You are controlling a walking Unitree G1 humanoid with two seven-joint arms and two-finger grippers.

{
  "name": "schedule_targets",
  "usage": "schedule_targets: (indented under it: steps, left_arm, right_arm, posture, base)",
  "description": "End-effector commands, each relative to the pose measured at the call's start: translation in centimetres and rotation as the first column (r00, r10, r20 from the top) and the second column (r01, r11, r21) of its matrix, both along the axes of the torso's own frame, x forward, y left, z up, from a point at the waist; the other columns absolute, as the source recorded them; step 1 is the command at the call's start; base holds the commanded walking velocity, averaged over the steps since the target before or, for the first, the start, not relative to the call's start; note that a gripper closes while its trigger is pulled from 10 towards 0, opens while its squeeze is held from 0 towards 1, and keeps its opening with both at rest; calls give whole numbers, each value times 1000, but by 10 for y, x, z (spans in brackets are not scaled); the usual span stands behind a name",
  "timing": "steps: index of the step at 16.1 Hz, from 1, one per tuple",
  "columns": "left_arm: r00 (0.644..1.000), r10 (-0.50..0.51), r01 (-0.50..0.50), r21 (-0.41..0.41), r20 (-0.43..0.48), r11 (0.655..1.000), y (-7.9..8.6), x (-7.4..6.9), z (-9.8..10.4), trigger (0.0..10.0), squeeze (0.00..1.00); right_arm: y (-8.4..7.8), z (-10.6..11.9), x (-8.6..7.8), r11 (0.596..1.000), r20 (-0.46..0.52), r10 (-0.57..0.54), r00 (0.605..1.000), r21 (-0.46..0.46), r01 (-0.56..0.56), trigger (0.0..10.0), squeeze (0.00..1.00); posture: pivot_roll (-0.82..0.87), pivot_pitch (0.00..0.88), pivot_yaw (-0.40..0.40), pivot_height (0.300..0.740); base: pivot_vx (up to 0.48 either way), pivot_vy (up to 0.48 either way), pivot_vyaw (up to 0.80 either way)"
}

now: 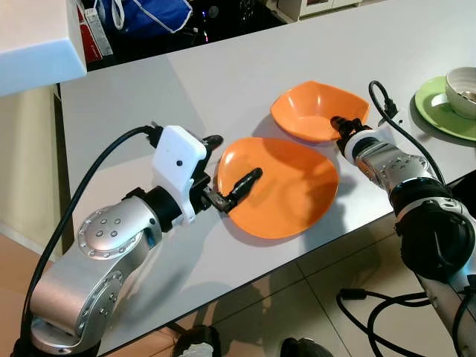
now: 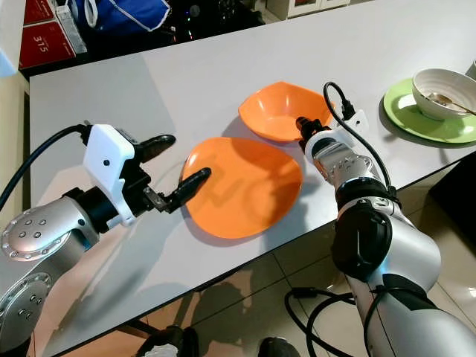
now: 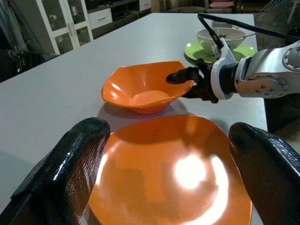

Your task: Setting the table

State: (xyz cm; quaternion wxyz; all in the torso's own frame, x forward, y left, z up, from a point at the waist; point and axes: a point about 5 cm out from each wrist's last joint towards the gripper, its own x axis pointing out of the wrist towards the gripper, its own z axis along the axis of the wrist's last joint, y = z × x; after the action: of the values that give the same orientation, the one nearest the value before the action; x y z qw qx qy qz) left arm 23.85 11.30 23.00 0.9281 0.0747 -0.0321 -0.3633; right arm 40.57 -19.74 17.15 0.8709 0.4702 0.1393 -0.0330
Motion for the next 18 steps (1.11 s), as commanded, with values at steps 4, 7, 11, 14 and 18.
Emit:
schedule_targets:
  steps: [4,7,11,14,18]
  left_arm:
    - [1000,-22,22,6,-7,1000,-2,5,-2,10000,0]
    - [999,40,-40,0,-7,999,4,12,-6,10000,0]
    - [982,181,-182,13,57,983,11,25,-6,10000,0]
    - [976,206,-207,3,69,978,7,30,-11,10000,0]
    - [971,222,-221,-22,84,975,4,37,-12,10000,0]
  right_arm:
    - [-4,16,4,1000,76,0,997,1,0,10000,0]
    - [-5,27,6,999,148,19,989,37,-25,10000,0]
    - [-12,17,2,1000,121,24,992,-14,-22,10000,0]
    - [-18,0,-5,1000,87,11,996,10,-12,10000,0]
    - [-18,-21,-12,1000,39,6,999,17,-6,10000,0]
  posture:
    - [190,66,35,740]
    - [167,19,28,740]
    - [117,0,22,740]
    - [95,0,28,740]
    - [93,0,27,740]
  base:
    - [0,0,0]
    - [0,0,0]
    - [0,0,0]
    - [0,0,0]
    - [0,0,0]
